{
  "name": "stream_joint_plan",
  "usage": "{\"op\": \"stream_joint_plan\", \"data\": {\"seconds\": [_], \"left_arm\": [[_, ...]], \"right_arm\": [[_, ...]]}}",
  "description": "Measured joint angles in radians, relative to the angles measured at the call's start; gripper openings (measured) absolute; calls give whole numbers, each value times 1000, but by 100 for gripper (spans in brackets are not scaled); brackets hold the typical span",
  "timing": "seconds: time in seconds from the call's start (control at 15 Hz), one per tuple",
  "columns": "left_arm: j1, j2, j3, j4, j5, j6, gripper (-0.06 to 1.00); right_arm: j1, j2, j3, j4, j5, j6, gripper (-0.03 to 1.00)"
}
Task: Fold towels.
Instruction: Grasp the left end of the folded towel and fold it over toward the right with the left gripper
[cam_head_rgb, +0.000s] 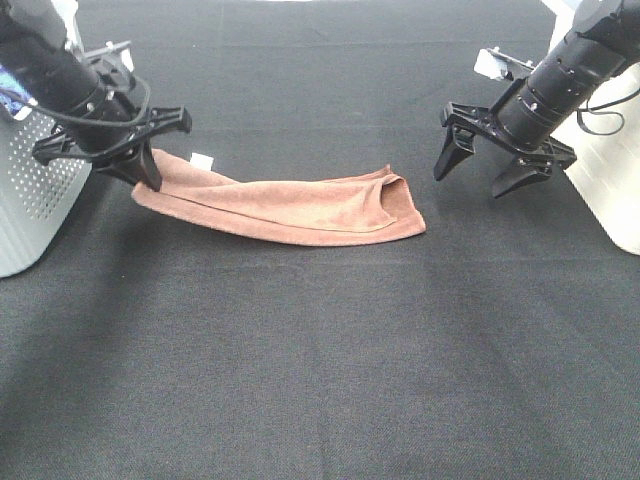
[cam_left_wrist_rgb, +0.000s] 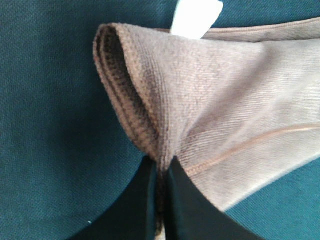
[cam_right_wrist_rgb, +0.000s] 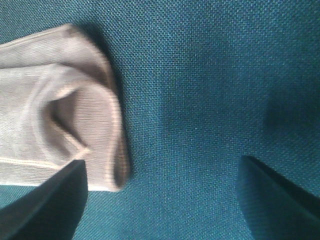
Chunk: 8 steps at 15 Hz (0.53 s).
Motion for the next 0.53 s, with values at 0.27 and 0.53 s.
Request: {"op": "stream_joint_plan", "data": {"seconds": [0.27,0.53], "left_arm": [[-76,0,-42,-218,-33,33,2],[-177,100,-135,-400,-107,61,2]], "right_arm": [[0,0,0,0,3,0,77],[0,0,0,-1,4,0,77]]}}
